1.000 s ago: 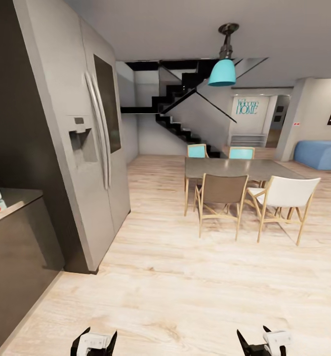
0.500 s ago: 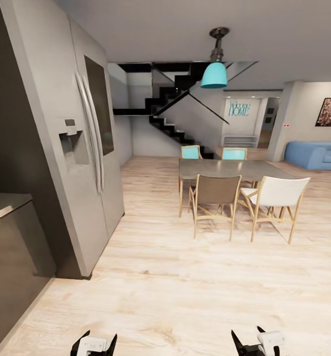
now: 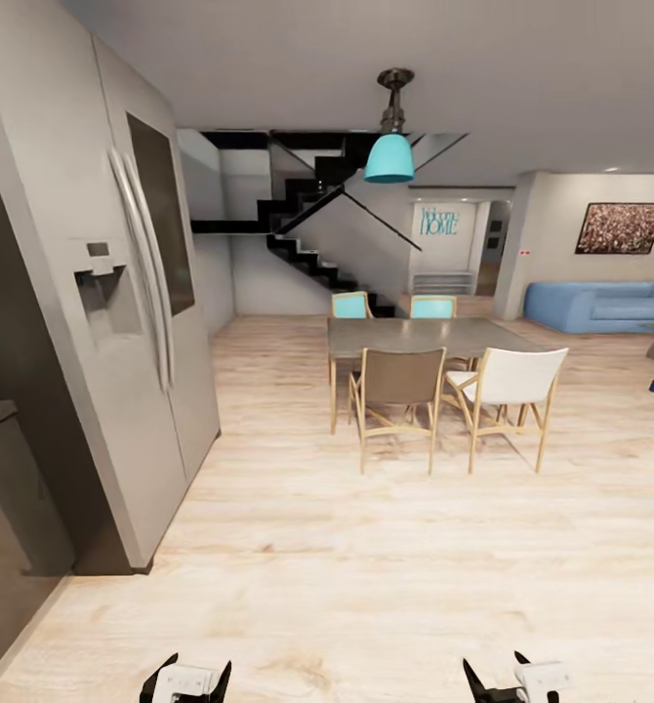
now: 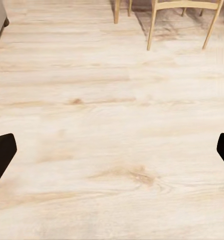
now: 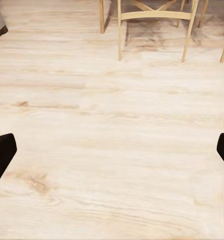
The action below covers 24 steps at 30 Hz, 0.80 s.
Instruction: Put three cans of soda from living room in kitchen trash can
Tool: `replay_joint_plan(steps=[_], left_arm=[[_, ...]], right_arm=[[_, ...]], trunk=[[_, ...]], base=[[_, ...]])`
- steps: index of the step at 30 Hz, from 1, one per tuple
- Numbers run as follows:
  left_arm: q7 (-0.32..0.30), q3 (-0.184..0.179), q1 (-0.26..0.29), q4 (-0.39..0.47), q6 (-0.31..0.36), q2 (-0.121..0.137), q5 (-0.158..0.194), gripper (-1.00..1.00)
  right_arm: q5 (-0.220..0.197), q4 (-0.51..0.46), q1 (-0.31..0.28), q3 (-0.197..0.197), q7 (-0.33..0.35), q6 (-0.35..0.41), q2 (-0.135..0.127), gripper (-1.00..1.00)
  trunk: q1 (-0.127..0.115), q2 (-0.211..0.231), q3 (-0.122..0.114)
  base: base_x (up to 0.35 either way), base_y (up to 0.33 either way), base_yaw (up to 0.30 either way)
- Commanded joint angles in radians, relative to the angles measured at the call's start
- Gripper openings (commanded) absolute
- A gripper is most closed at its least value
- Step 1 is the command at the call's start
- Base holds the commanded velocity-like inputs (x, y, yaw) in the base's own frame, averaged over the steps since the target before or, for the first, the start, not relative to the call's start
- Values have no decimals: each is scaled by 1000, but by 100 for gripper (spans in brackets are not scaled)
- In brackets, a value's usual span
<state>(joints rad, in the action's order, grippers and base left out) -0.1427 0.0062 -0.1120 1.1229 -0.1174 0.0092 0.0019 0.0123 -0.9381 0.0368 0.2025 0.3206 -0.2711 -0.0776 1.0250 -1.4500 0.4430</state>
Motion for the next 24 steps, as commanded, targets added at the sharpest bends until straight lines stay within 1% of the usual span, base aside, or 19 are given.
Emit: replay_joint_plan(steps=[1, 7, 13, 18, 24], left_arm=[[0, 0, 0, 0, 0, 0, 0, 100], [-2, 0, 0, 0, 0, 0, 0, 100], [-3, 0, 0, 0, -4, 0, 0, 100], [-3, 0, 0, 1, -5, 0, 1, 100], [-3, 0, 0, 1, -6, 0, 1, 100]], right_arm=[[0, 0, 0, 0, 0, -1, 0, 100], [0, 1, 0, 1, 0, -4, -1, 100], [0, 0, 0, -3, 0, -5, 5, 100], [-1, 0, 0, -6, -1, -2, 8, 100], [-3, 1, -3, -1, -1, 4, 6, 100]], trunk=[[0, 0, -1], [0, 0, -8], [0, 0, -15], [0, 0, -17], [0, 0, -13]], base=[[143, 93, -195], [195, 112, -195], [234, 18, -188], [214, 3, -84], [180, 1, -45]])
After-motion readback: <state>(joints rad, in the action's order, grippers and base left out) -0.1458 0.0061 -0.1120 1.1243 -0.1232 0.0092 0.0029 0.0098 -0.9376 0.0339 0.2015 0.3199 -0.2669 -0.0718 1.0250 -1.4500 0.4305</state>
